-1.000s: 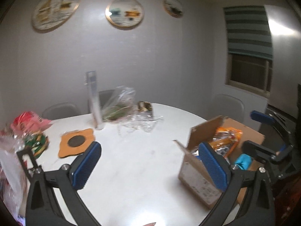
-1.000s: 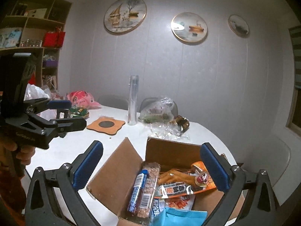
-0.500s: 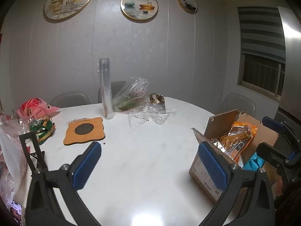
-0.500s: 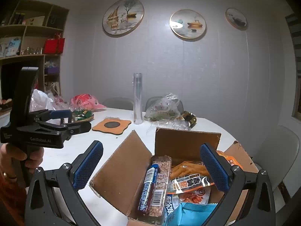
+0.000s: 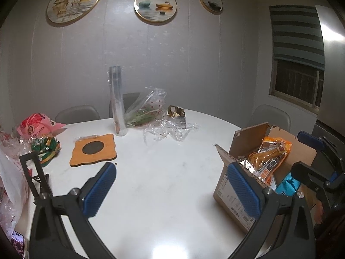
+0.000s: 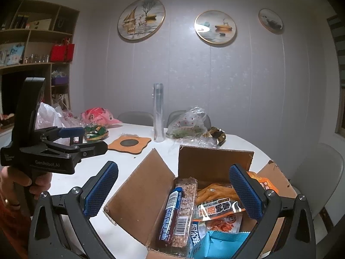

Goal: Organize snacks

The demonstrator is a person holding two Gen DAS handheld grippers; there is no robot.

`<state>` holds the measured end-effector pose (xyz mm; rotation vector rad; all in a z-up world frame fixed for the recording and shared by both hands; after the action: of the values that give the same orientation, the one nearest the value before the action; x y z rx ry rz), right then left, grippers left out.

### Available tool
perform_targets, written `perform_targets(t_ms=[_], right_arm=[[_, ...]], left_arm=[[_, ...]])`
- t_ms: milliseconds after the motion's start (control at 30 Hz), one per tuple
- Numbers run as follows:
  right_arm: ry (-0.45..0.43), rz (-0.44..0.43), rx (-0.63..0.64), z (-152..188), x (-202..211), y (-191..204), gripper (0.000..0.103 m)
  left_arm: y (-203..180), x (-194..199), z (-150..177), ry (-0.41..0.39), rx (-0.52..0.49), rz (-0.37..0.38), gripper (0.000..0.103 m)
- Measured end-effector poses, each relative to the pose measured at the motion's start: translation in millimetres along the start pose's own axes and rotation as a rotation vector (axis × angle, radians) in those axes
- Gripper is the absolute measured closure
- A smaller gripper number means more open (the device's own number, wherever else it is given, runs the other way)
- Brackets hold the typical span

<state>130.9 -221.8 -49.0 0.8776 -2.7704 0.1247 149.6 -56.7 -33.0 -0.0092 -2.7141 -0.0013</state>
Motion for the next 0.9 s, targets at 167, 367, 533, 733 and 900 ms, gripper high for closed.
perform_targets(t_ms=[167,367,533,733,900], right_arm=[[0.007,0.003,-0.004,0.9,-0.6,-0.6,0.000],[0.007,0.006,-0.009,1.4,0.2,-1.4,0.000],[0.008,0.012,-0.003,1.5,0.3,-3.3,0.000],[0.006,0.014,-0.011,2.1,0.7,-5.2,0.000],[0.004,0.016,-0.014,1.6,1.5,-5.9,0.000]], left_arm=[[-1.7,-1.0,1.5,0.003,0.000,0.010,0.001],[-1.4,-2.1,2.5,0.006,0.003,0.012,0.001],[-3.4,-2.1,1.3,0.003,-0.003,0.016,0.001],[-5.3,-1.0,-0.5,-0.002,-0.005,0.022,0.001],[-5.5,-1.2,-0.8,0.000,-0.005,0.022,0.001]])
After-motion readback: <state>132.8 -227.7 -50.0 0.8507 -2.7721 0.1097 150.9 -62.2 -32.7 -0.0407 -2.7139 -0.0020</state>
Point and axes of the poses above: each gripper's, at about its wrist camera, not at the fingertips, and x roughly against the way its jaws point, y to its left, z to its underside, the point moved 10 cm from there along -x, roughly the way its jaws point, and after that the axes turned 2 degrees about -x, right-handed, at the moved point
